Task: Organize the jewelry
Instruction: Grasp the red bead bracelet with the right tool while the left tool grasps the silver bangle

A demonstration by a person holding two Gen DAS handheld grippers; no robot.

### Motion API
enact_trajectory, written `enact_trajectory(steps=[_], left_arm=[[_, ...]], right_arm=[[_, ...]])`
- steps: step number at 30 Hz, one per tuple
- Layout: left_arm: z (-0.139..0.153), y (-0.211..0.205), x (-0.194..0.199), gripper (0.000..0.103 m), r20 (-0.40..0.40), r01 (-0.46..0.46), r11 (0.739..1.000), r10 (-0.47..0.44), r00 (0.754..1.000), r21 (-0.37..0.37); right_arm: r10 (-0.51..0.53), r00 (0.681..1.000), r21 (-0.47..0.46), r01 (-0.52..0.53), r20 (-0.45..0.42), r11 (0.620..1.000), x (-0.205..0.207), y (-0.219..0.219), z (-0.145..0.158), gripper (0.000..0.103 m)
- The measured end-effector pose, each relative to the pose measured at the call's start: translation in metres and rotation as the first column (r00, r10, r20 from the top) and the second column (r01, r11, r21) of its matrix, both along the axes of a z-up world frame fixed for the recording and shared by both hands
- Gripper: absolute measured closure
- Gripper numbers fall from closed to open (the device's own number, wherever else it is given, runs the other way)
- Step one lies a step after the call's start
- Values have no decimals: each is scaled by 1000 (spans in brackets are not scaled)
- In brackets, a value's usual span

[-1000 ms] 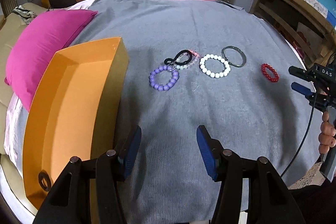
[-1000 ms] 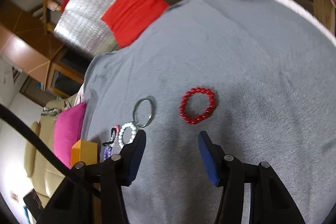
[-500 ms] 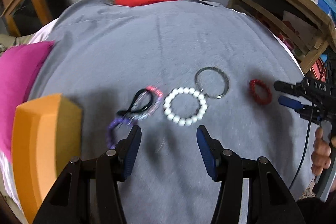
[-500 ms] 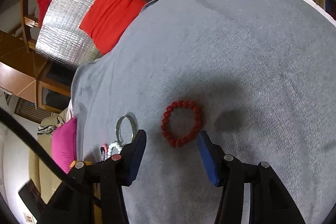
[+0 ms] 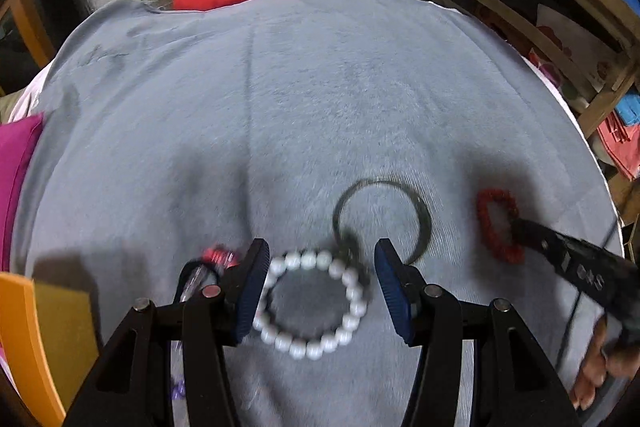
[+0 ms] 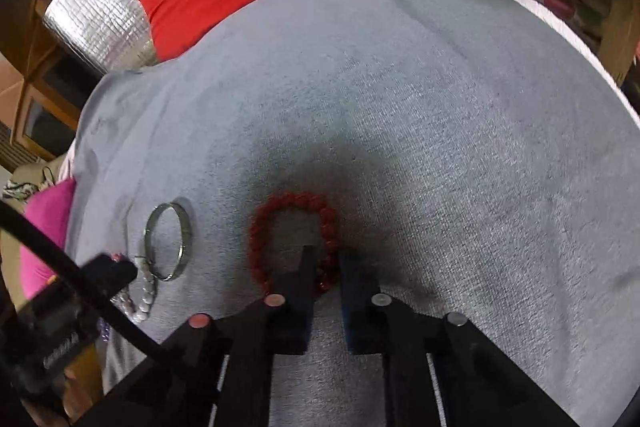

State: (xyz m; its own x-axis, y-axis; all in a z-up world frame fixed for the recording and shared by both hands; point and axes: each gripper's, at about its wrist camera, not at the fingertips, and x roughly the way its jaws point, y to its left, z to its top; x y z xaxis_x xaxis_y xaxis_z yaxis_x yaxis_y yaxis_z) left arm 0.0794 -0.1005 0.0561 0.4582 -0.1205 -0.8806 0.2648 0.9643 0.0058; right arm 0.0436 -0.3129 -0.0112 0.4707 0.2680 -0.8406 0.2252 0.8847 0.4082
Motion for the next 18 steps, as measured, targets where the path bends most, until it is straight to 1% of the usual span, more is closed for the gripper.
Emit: enact_trajectory(steps=[5, 7, 9, 10, 12, 14, 18], left_arm=[[-5, -18, 8, 46, -17, 40, 999, -40, 999, -20], [-6, -27, 7, 42, -14, 67, 997, -68, 998, -27], [-7, -33, 5, 36, -3, 81, 997, -81, 997, -20], [-8, -35, 5, 36, 0, 86, 996, -86, 996, -23], [-11, -38, 4, 35, -5, 102, 994, -102, 995, -25], [-15, -42, 4, 35, -7, 106, 994, -106, 994, -4], [-15, -41, -1, 35, 31, 121, 992, -121, 992, -16]], right_arm=[[18, 1000, -10, -18, 8, 1000, -2, -1, 1, 92], [24, 1000, -14, -24, 12, 1000, -2, -2, 1, 92], [26, 1000, -20, -25, 16, 999, -2, -1, 1, 92], [25, 1000, -20, -24, 18, 999, -1, -1, 1, 92], [26, 999, -20, -25, 21, 999, -2, -4, 0, 92], [19, 999, -26, -19, 28, 999, -2, -6, 2, 93], [-16, 998, -16, 17, 53, 1000, 0, -14, 7, 93]])
